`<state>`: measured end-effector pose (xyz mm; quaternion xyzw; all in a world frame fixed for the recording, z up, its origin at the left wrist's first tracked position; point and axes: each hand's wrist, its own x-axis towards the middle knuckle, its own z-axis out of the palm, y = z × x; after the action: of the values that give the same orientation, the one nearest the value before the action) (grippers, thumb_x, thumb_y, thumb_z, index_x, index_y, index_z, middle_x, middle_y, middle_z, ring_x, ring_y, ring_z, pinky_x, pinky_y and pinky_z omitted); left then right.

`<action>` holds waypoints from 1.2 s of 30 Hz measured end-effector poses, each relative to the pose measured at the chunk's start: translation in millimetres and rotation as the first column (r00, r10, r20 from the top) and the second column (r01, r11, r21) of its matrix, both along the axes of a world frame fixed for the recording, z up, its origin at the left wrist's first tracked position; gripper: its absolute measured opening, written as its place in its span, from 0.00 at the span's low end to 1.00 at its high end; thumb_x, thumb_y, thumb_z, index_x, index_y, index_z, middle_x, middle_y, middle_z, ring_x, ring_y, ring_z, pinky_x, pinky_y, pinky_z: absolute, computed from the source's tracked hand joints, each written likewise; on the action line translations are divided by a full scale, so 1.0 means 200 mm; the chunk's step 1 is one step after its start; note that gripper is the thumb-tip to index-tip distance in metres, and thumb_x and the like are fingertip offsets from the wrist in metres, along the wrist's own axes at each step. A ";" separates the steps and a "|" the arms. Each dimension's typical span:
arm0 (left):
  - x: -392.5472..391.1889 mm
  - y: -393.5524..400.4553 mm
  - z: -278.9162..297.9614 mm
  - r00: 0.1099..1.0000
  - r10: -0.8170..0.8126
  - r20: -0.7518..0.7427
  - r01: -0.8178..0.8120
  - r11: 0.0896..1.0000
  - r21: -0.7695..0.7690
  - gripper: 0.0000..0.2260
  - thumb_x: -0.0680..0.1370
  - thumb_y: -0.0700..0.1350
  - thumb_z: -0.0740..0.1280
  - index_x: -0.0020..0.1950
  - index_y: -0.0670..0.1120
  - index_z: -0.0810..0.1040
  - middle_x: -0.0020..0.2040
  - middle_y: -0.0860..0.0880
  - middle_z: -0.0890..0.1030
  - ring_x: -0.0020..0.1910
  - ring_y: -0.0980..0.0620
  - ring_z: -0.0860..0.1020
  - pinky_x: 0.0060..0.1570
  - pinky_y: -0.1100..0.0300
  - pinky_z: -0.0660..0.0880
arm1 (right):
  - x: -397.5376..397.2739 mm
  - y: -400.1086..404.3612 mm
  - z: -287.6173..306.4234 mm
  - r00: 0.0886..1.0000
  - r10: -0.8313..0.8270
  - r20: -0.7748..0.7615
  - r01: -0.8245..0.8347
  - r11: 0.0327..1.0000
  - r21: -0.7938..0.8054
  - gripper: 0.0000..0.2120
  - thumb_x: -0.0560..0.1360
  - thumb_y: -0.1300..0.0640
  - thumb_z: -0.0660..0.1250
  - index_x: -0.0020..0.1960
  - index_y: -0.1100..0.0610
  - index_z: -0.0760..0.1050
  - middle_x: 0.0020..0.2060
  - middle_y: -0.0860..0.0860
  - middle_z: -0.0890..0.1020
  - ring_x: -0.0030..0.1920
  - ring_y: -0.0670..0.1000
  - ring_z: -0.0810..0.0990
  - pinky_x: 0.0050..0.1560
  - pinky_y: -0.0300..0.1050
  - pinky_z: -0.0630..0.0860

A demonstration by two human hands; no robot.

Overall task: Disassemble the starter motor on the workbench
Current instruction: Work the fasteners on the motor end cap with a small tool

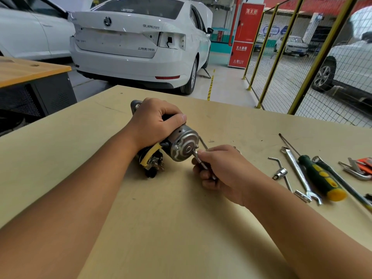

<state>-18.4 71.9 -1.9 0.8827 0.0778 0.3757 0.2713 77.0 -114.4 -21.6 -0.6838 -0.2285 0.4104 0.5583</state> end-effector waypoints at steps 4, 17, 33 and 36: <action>0.00 0.00 0.00 1.000 0.007 -0.002 -0.007 1.000 -0.003 0.12 0.78 0.49 0.68 0.45 0.44 0.89 0.40 0.50 0.87 0.43 0.51 0.84 0.46 0.46 0.81 | -0.02 0.01 0.01 0.929 0.049 0.366 0.007 0.989 -0.148 0.15 0.83 0.52 0.64 0.43 0.59 0.81 0.34 0.54 0.81 0.32 0.54 0.77 0.37 0.51 0.79; 0.01 -0.04 0.01 0.998 0.050 -0.026 -0.049 0.998 0.028 0.12 0.77 0.51 0.68 0.43 0.46 0.88 0.38 0.51 0.86 0.41 0.52 0.82 0.46 0.48 0.80 | -0.02 0.00 0.00 0.719 0.102 0.688 0.059 0.977 -0.206 0.14 0.82 0.50 0.63 0.42 0.57 0.80 0.38 0.54 0.82 0.35 0.50 0.76 0.36 0.43 0.71; 0.02 -0.02 -0.01 0.997 0.071 0.021 -0.070 0.997 -0.016 0.11 0.76 0.51 0.68 0.42 0.47 0.88 0.37 0.53 0.86 0.40 0.53 0.83 0.46 0.47 0.81 | -0.06 0.01 0.02 0.727 0.054 0.685 0.075 0.985 -0.157 0.17 0.84 0.52 0.60 0.48 0.62 0.81 0.45 0.59 0.83 0.47 0.60 0.81 0.51 0.57 0.79; 0.02 -0.01 -0.02 0.997 0.073 0.015 -0.073 0.997 -0.022 0.11 0.77 0.51 0.68 0.42 0.48 0.88 0.37 0.54 0.86 0.40 0.53 0.83 0.46 0.47 0.81 | -0.04 0.01 -0.02 0.686 0.064 0.725 0.079 0.984 -0.162 0.14 0.84 0.50 0.60 0.47 0.56 0.79 0.44 0.53 0.82 0.45 0.53 0.79 0.48 0.50 0.77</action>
<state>-14.2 69.3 -5.3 0.8733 0.1119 0.3916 0.2673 68.8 -112.4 -24.6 -0.8388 -0.3902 0.1222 0.3594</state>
